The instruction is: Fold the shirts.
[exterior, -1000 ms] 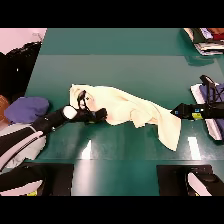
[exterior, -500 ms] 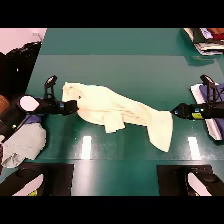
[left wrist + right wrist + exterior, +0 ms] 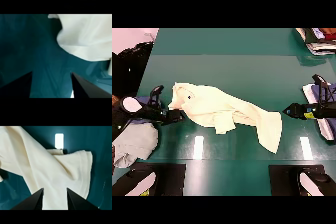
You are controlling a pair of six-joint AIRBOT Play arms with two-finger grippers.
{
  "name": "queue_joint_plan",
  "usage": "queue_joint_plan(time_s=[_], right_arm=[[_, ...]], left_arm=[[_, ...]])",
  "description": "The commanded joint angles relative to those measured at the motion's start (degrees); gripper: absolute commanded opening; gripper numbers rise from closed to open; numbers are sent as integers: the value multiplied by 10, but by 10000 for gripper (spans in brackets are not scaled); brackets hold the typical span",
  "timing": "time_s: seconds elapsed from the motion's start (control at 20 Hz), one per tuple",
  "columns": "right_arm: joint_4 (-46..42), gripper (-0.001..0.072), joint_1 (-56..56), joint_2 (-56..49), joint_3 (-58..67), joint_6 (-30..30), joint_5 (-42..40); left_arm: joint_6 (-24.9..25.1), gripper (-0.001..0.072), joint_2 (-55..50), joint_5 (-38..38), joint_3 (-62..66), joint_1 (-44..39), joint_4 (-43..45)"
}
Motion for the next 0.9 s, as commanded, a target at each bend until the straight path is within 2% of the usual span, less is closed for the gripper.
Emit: queue_joint_plan(time_s=[0.0, 0.15, 0.35, 0.55, 0.7, 0.85], right_arm=[[0, 335, 0, 0, 1, 0, -2], [0, 335, 0, 0, 1, 0, -2], [0, 335, 0, 0, 1, 1, -2], [0, 335, 0, 0, 1, 1, -2], [1, 335, 1, 0, 1, 1, 0], [1, 335, 0, 0, 1, 1, 0]], left_arm=[[82, 540, 0, 60, -57, 5, -126], [84, 540, -1, 126, -102, 5, -142], [94, 540, -5, 174, -114, 2, -161], [92, 540, -18, 225, -114, -61, -164], [94, 540, -50, 235, -114, -77, -205], [128, 539, -68, 232, -112, -77, -249]])
